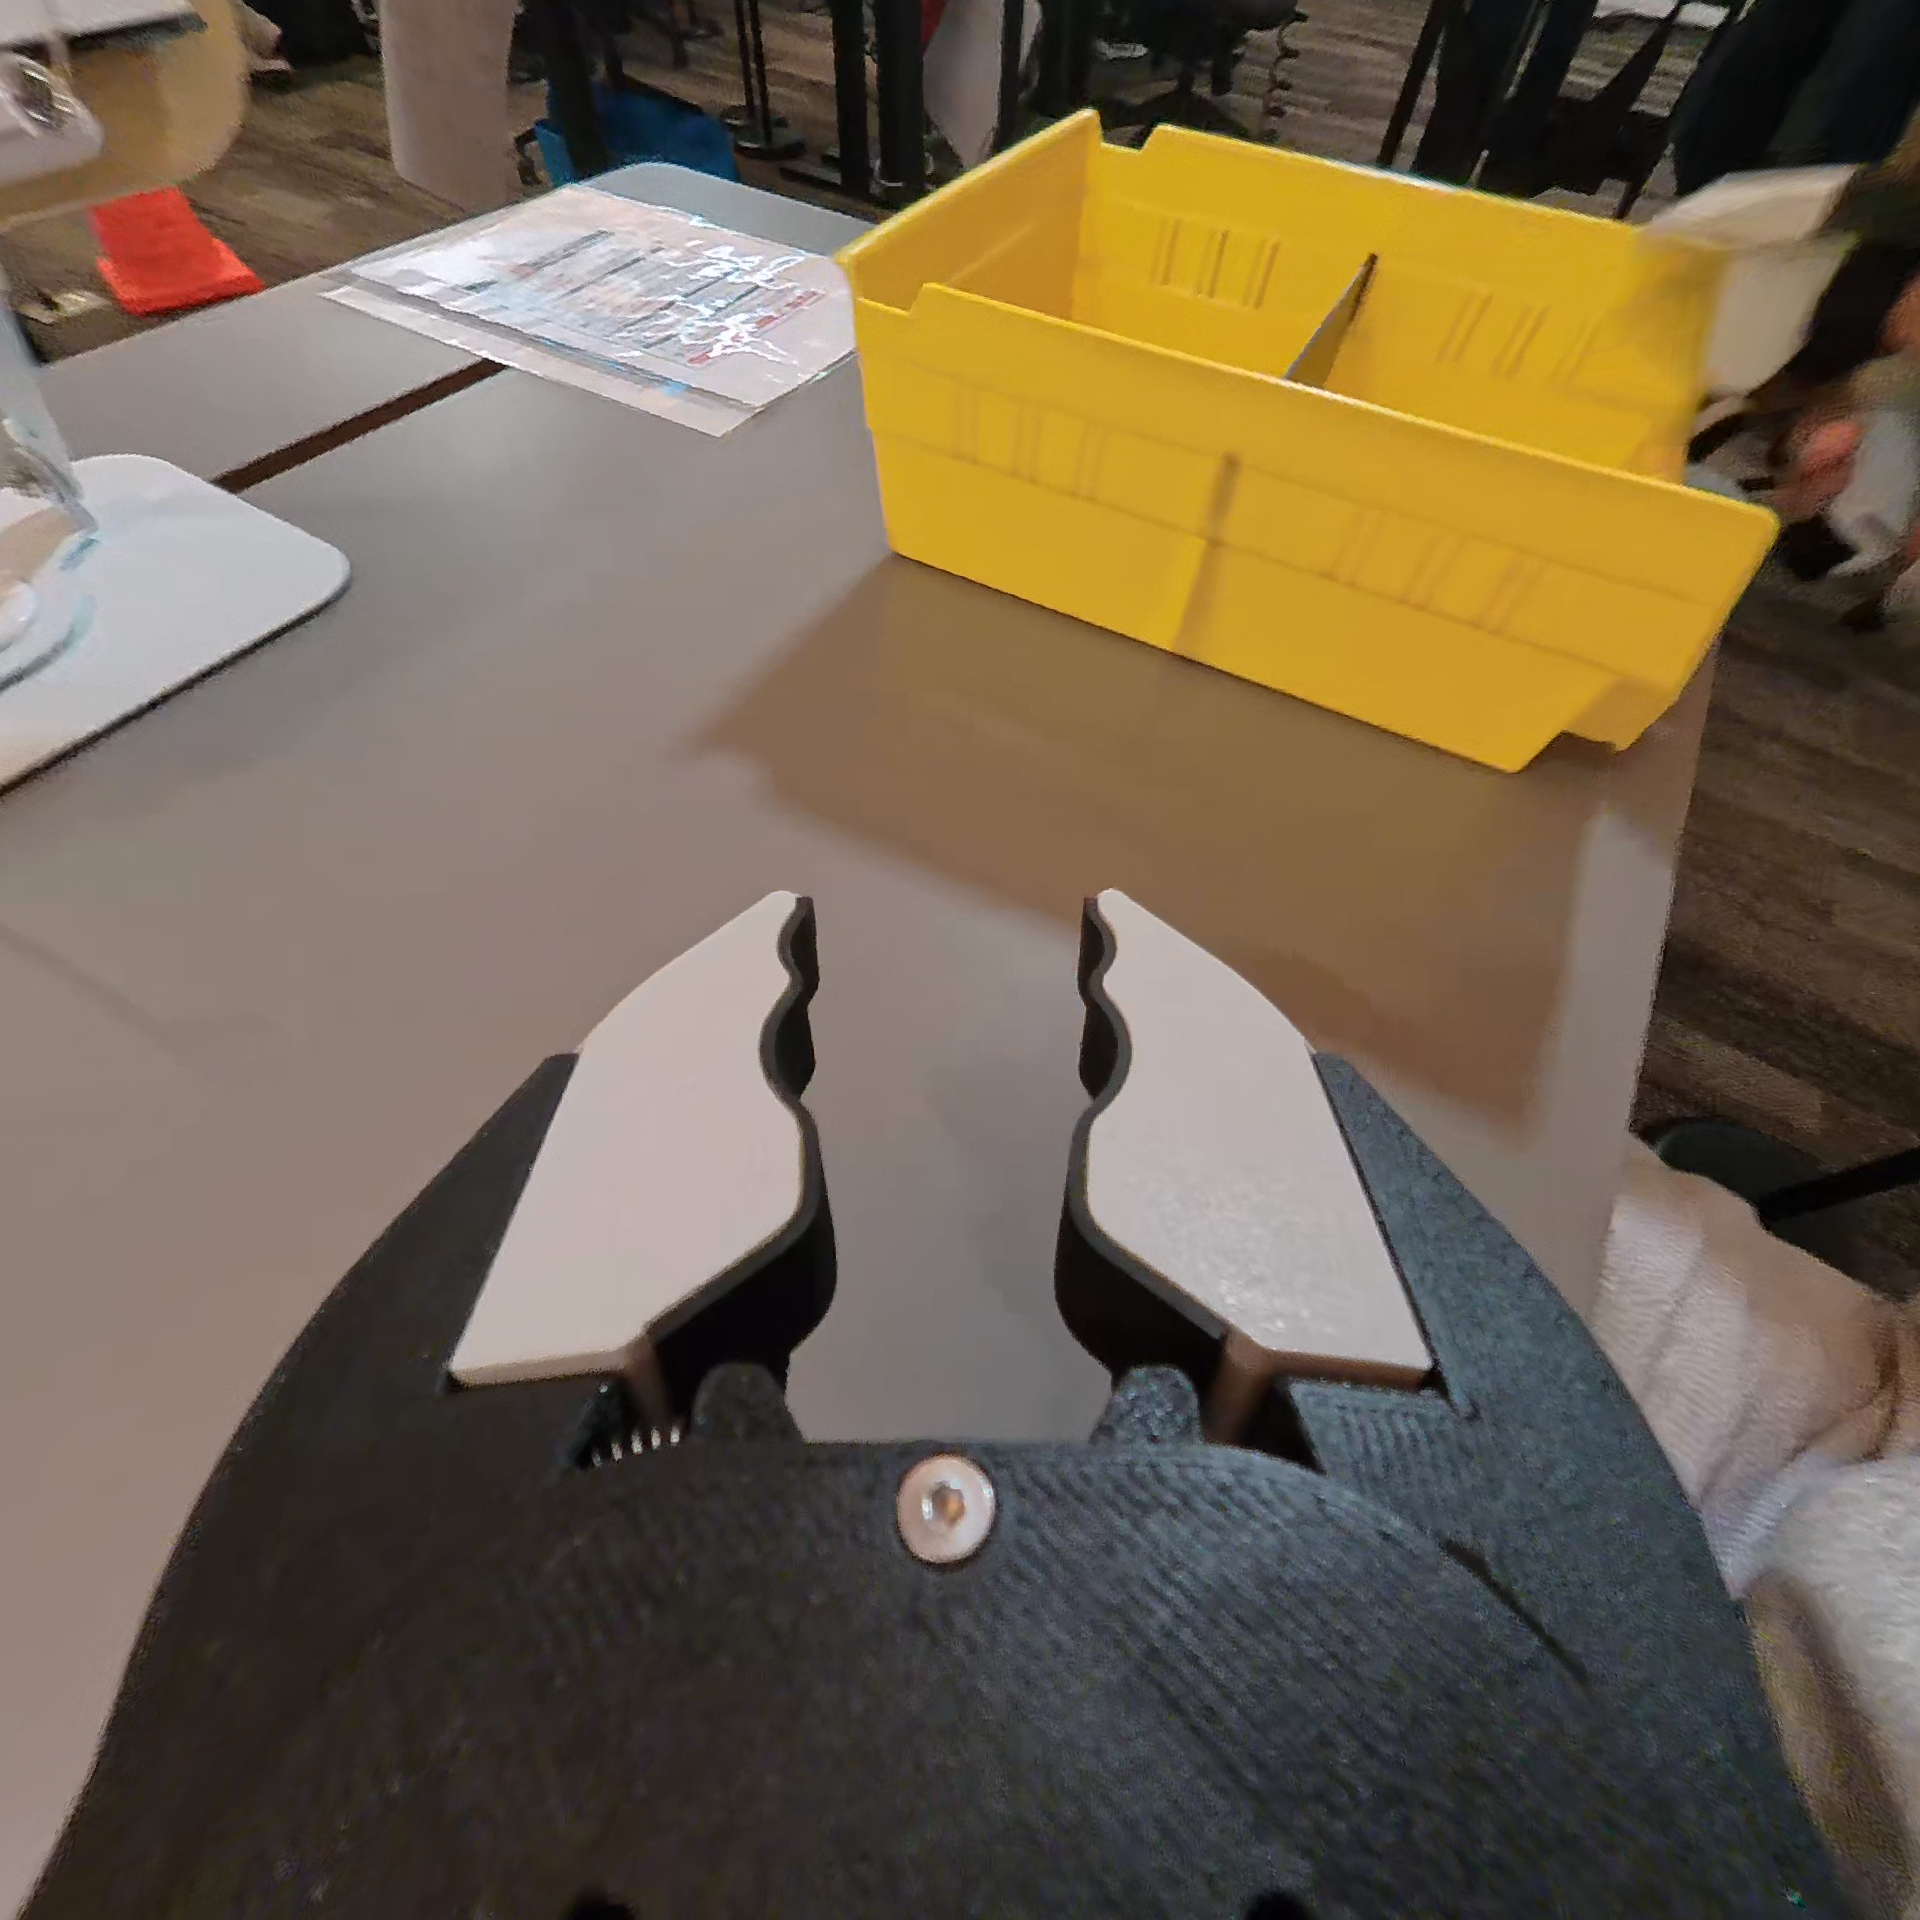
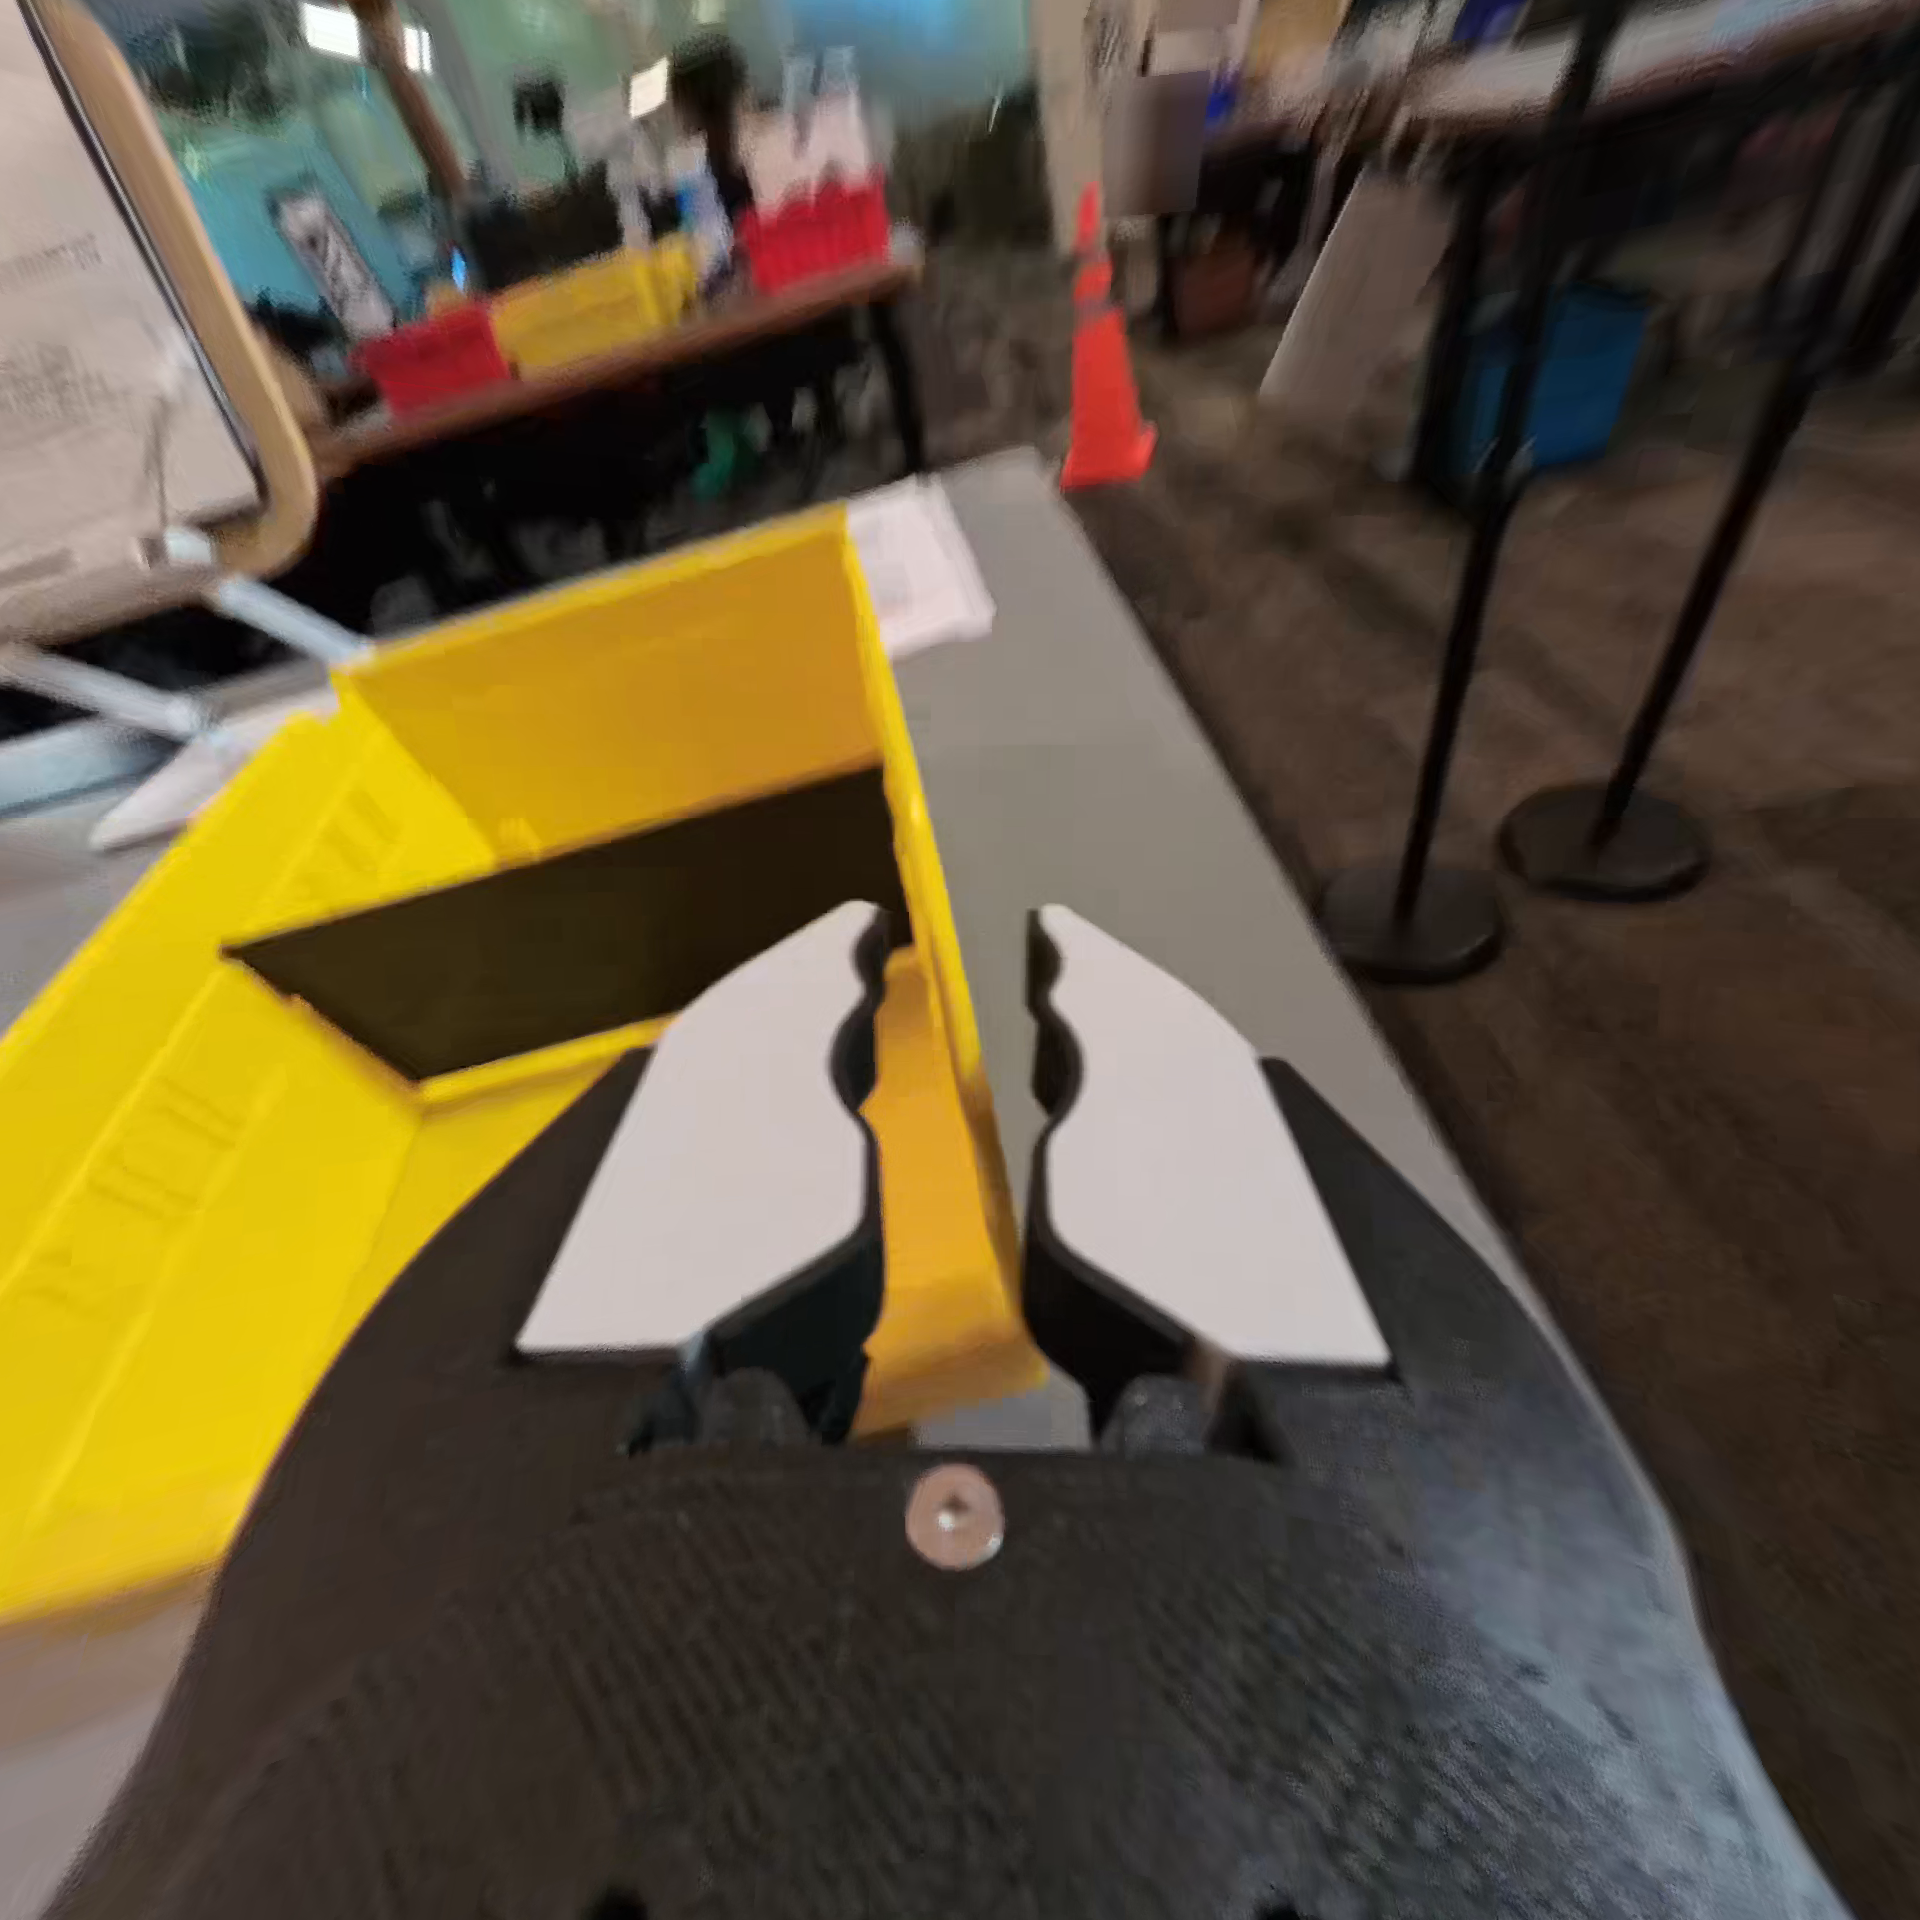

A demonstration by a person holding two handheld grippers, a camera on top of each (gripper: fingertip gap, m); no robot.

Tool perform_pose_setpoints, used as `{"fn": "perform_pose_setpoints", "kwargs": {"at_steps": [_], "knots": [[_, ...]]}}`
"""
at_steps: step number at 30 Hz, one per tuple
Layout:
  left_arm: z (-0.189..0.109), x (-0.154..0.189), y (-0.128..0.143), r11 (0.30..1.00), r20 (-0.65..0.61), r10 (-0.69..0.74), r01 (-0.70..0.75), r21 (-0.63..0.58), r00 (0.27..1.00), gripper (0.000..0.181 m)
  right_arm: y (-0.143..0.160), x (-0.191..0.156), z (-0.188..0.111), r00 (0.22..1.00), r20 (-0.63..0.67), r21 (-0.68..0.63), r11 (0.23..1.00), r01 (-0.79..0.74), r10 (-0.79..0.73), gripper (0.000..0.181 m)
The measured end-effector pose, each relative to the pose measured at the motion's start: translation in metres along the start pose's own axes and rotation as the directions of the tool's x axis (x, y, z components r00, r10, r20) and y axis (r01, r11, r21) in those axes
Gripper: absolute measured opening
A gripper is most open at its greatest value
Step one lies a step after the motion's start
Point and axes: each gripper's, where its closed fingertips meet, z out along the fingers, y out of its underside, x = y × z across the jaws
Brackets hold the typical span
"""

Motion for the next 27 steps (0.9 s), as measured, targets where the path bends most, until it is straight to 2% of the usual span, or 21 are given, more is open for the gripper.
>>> {"fn": "perform_pose_setpoints", "kwargs": {"at_steps": [1,3,4,7,8,10,12,14,16,19,20,23,26,27], "knots": [[-0.005,-0.009,0.000,1.000,0.033,0.023,-0.022,-0.013,0.999,0.051,-0.023,-0.005,-0.011,0.999,-0.020,0.097,0.995,0.030,-0.029,0.035],[-0.025,-0.046,-0.001,0.998,0.167,0.053,-0.046,-0.051,0.985,0.058,-0.064,-0.036,-0.038,0.994,-0.001,0.289,0.952,0.101,-0.105,0.039],[-0.042,-0.071,-0.005,0.999,0.243,0.029,-0.021,-0.035,0.970,0.059,-0.075,-0.059,-0.049,0.988,0.027,0.354,0.926,0.130,-0.149,0.039],[-0.119,-0.148,-0.020,0.976,0.417,-0.205,0.151,0.158,0.886,0.061,-0.076,-0.152,-0.059,0.949,0.230,0.423,0.900,0.102,-0.216,0.035],[-0.150,-0.171,-0.022,0.956,0.473,-0.275,0.185,0.228,0.837,0.061,-0.068,-0.188,-0.059,0.919,0.335,0.403,0.914,0.058,-0.206,0.035],[-0.218,-0.207,-0.013,0.937,0.625,-0.331,0.164,0.309,0.707,0.062,-0.040,-0.260,-0.062,0.819,0.554,0.312,0.949,-0.039,-0.149,0.036],[-0.284,-0.226,0.011,0.949,0.788,-0.307,0.106,0.298,0.534,0.063,0.002,-0.321,-0.065,0.694,0.714,0.179,0.982,-0.054,-0.092,0.036],[-0.338,-0.232,0.046,0.967,0.896,-0.253,0.088,0.237,0.366,0.065,0.047,-0.364,-0.070,0.573,0.819,0.023,0.999,0.028,-0.035,0.037],[-0.382,-0.231,0.083,0.978,0.956,-0.201,0.099,0.184,0.214,0.065,0.074,-0.385,-0.075,0.483,0.875,-0.037,0.990,0.135,-0.034,0.040],[-0.419,-0.229,0.126,0.980,0.984,-0.159,0.133,0.148,0.076,0.064,0.087,-0.387,-0.066,0.478,0.871,0.001,0.973,0.230,-0.114,0.039],[-0.424,-0.229,0.137,0.980,0.988,-0.144,0.148,0.134,0.056,0.064,0.087,-0.387,-0.063,0.479,0.870,0.001,0.972,0.235,-0.116,0.039],[-0.424,-0.231,0.165,0.967,0.992,-0.114,0.234,0.097,0.059,0.064,0.084,-0.385,-0.054,0.488,0.870,-0.031,0.980,0.196,-0.070,0.039],[-0.420,-0.233,0.185,0.954,0.986,-0.149,0.273,0.122,0.079,0.051,0.083,-0.386,-0.046,0.484,0.875,-0.099,0.984,0.146,0.016,0.039],[-0.417,-0.232,0.189,0.950,0.980,-0.168,0.281,0.133,0.103,0.039,0.083,-0.387,-0.044,0.479,0.876,-0.121,0.984,0.130,0.045,0.039]]}}
